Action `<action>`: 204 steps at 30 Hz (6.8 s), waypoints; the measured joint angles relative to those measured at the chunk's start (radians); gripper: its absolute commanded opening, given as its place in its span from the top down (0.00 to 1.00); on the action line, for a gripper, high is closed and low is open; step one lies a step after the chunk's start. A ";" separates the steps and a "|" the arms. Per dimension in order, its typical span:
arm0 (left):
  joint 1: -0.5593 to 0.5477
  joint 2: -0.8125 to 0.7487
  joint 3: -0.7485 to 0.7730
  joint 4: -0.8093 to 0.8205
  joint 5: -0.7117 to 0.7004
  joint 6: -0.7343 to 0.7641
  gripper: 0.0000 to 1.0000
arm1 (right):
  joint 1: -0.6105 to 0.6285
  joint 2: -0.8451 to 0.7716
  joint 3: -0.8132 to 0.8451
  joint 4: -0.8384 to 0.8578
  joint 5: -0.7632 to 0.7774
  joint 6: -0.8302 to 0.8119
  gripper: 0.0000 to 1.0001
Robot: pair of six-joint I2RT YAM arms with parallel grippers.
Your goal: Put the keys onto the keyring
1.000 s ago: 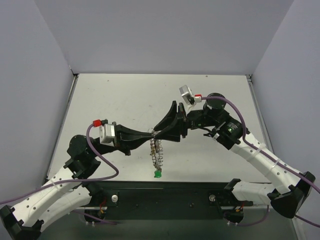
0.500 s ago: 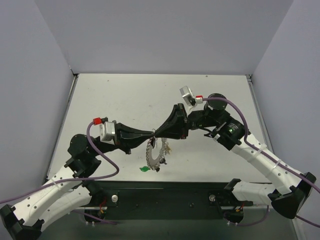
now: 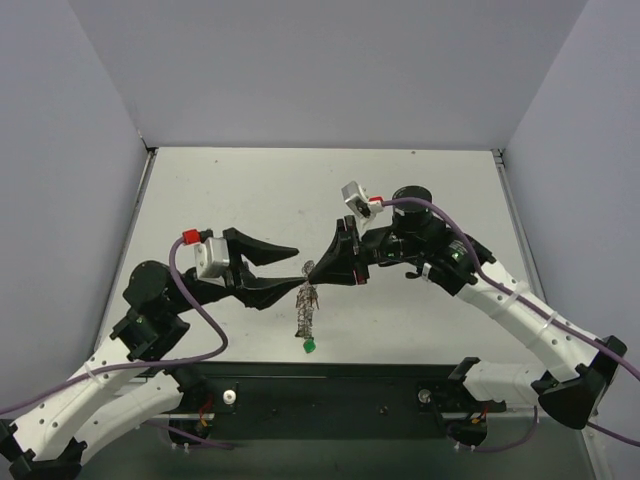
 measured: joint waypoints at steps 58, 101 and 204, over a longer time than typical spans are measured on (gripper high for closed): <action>-0.035 0.550 0.708 -1.086 0.204 0.395 0.69 | 0.040 0.080 0.246 -0.568 0.173 -0.321 1.00; -0.044 0.195 0.155 -0.399 0.058 0.180 1.00 | -0.063 -0.145 0.055 -0.247 0.199 -0.200 0.27; 0.012 0.567 -0.304 0.853 0.094 -0.262 1.00 | -0.105 -0.256 -0.158 -0.154 0.212 -0.160 0.19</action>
